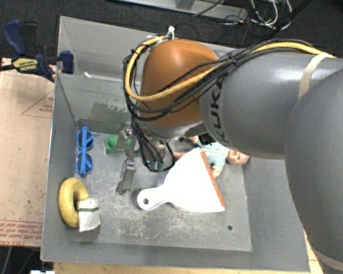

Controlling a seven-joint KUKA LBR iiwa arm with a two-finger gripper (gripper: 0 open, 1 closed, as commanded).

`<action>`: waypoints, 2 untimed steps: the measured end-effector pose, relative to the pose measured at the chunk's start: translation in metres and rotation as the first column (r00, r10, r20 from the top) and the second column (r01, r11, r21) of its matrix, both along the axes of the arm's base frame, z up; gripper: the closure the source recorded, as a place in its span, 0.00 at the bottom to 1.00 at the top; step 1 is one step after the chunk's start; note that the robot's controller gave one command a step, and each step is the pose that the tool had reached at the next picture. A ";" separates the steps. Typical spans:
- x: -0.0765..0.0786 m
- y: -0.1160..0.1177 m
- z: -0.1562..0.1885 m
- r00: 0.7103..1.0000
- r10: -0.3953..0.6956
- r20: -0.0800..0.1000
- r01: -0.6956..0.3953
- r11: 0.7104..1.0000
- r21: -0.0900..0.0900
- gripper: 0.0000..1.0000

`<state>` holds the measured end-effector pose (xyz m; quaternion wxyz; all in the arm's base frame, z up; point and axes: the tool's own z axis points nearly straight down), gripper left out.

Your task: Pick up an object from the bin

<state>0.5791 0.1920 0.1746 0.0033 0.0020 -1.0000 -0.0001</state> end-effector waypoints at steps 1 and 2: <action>0.002 -0.001 0.005 1.000 -0.003 0.007 0.003 1.000 0.001 0.00; -0.018 -0.032 -0.023 0.997 0.071 0.010 -0.071 0.997 0.004 0.00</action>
Offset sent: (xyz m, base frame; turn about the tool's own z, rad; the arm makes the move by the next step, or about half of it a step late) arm -0.0464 -0.0809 -0.0644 -0.1594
